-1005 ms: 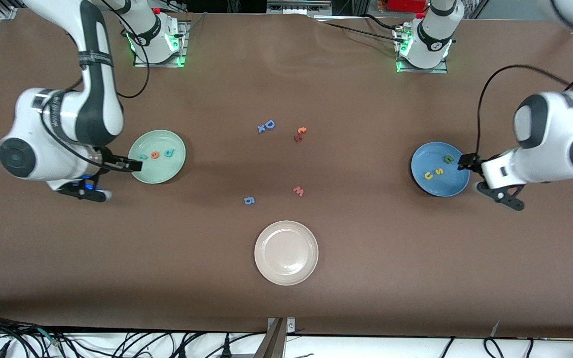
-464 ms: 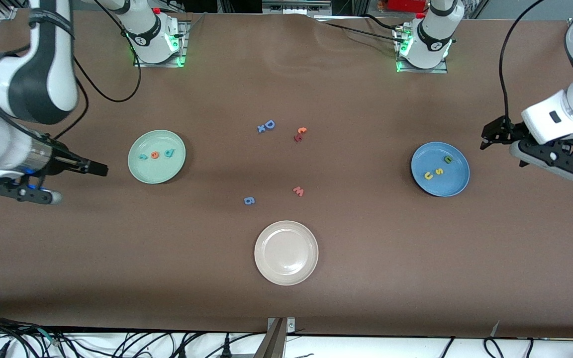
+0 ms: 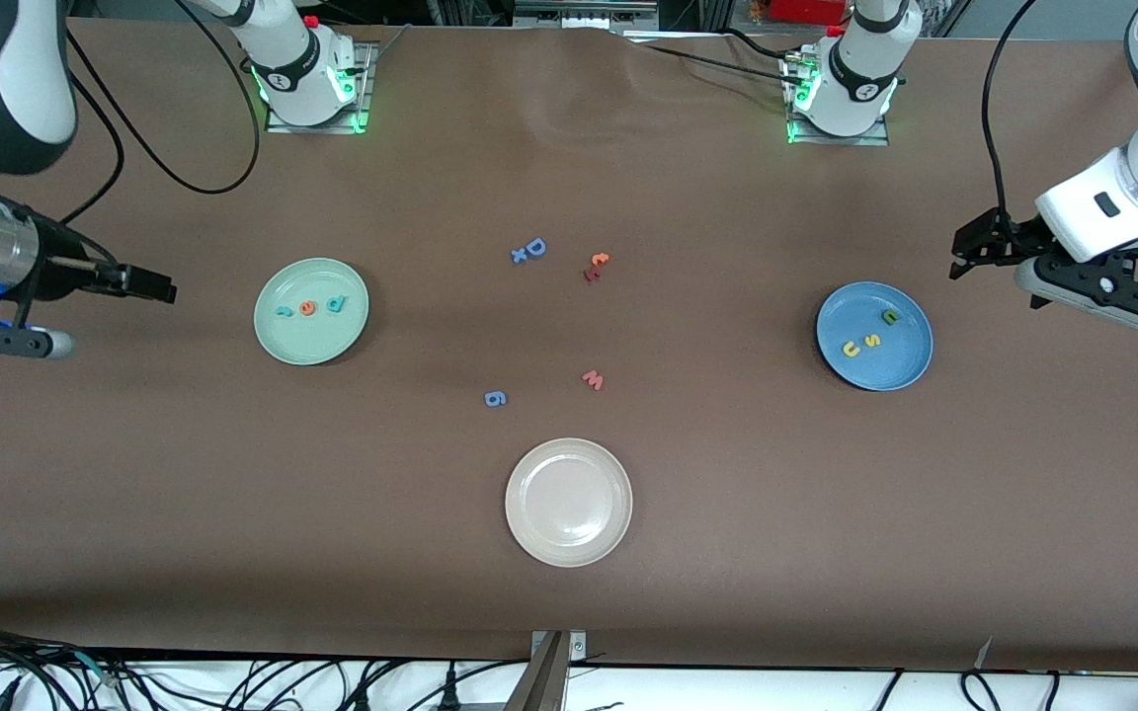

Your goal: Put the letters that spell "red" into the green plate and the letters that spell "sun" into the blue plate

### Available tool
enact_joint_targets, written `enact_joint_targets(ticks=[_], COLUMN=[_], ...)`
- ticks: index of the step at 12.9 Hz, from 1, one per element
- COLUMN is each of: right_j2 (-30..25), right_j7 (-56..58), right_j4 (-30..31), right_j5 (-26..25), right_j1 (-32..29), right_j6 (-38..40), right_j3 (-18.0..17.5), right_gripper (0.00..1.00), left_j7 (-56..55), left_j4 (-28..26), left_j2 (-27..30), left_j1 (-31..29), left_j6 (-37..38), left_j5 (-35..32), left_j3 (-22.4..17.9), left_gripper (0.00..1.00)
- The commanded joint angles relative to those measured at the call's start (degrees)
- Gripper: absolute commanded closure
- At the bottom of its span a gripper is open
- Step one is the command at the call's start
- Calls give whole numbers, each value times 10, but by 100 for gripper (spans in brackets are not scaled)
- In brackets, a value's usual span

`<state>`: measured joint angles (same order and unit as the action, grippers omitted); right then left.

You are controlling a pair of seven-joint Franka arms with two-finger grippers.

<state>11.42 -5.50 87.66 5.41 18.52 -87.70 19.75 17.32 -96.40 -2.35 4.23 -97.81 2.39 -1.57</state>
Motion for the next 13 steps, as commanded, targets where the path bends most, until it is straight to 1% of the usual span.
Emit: enact_joint_targets(ticks=[1, 2, 3, 5, 7, 8, 9, 10, 13], right_j2=[-97, -119, -128, -140, -142, -130, -104, -96, -118], right_j7=[5, 8, 17, 20, 23, 24, 29, 50, 57], right_j4=[99, 129, 129, 121, 107, 79, 38, 29, 68], right_j5=[-37, -42, -45, -46, -45, -45, -47, -45, -41], right_j1=[-110, -142, -147, -167, -168, -168, -168, -169, -183], right_j6=[-37, -55, -52, -56, -35, -4, 29, 33, -23], right_j3=[-120, -153, -157, -157, -155, -151, -150, -148, -150], right_gripper=[0, 0, 0, 0, 0, 0, 0, 0, 0], left_j7=[-2, -2, -1, -5, -6, -5, 0, -4, -6], left_j4=[1, 1, 1, 16, 22, 32, 37, 39, 40], left_j2=[2, 2, 2, -1, -4, -3, -3, -4, -3], left_j1=[-4, -4, -6, -4, -8, -18, -27, -26, -21], left_j6=[8, 8, 8, 11, 14, 15, 24, 31, 33], left_j5=[1, 1, 1, 1, 2, 2, 2, 2, 1], left_j3=[3, 3, 2, 3, 1, -2, -1, 1, 3], left_gripper=[0, 0, 0, 0, 0, 0, 0, 0, 0])
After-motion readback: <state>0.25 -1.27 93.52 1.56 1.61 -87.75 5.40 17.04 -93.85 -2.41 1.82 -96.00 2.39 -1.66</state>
